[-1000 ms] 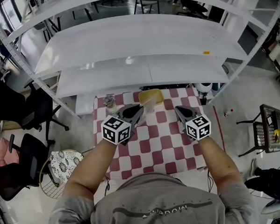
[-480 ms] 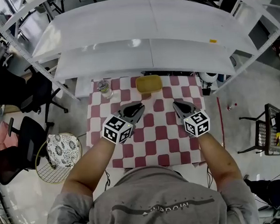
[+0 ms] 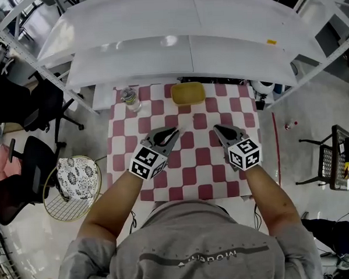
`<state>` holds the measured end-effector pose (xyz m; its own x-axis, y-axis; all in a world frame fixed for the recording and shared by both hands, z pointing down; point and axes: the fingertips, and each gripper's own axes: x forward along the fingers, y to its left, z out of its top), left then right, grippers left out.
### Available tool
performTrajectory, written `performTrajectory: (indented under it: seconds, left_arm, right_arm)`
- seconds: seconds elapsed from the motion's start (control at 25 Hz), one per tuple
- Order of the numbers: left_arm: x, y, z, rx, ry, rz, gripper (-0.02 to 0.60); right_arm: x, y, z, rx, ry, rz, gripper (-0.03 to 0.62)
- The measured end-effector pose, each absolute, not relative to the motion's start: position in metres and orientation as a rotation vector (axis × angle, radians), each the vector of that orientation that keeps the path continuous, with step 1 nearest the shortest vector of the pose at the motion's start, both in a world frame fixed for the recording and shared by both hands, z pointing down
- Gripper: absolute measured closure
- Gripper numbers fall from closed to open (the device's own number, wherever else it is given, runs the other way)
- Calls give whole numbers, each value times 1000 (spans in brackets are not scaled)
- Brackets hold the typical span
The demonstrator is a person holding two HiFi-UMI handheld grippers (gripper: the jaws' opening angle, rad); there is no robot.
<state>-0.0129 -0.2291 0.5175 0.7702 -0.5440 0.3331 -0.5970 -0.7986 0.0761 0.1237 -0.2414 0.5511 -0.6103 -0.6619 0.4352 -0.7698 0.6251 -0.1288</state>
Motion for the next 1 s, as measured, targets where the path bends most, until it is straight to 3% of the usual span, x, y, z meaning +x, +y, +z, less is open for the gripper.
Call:
performTrajectory:
  seconds: [1.0]
  left_arm:
    - [-31,-187,567,2775,-917,476,537]
  right_arm:
    - [112,-202,625,1111,-2429,526,569]
